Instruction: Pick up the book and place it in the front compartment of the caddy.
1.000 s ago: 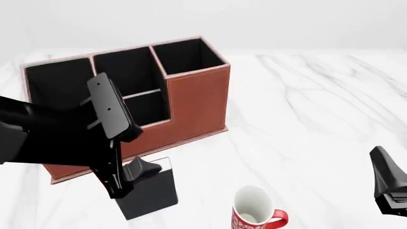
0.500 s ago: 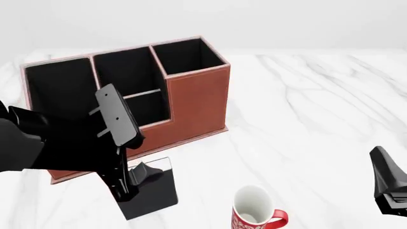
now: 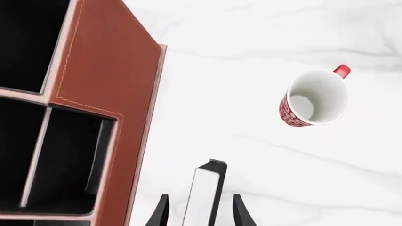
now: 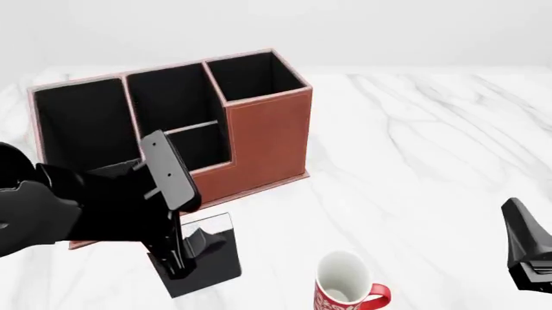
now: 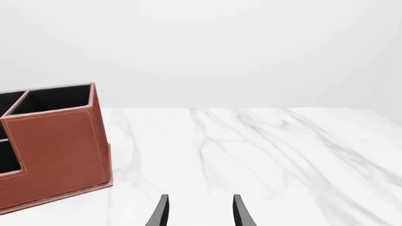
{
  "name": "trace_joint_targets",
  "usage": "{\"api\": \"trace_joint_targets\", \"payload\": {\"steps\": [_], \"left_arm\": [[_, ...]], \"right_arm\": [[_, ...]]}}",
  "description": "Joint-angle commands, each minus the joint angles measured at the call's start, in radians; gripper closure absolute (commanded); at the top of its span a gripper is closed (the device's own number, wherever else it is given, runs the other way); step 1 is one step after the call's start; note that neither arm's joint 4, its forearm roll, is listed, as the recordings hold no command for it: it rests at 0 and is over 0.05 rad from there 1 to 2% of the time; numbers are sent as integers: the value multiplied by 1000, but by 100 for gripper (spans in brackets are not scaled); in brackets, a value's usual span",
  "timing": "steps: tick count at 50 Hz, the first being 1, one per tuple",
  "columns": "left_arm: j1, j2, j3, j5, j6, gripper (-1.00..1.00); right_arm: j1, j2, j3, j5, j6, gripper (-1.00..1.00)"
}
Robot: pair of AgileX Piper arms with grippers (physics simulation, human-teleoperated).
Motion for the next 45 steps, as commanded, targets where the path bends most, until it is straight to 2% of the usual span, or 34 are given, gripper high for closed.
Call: {"api": "trace_joint_targets", "payload": {"steps": [1,2,27,45], "left_arm": [[16,-15,37,-35,9,-100],[24,-13,43,-46,22,-100],[-4,27,120,-142,-34,-100],[19,63,153,-197,-32,-100]], "right_arm": [[0,-1,1,0,0,-100],[0,-1,1,0,-1,-100],[0,-1,1,0,-1,-100],[0,-1,1,0,-1,-100]]}}
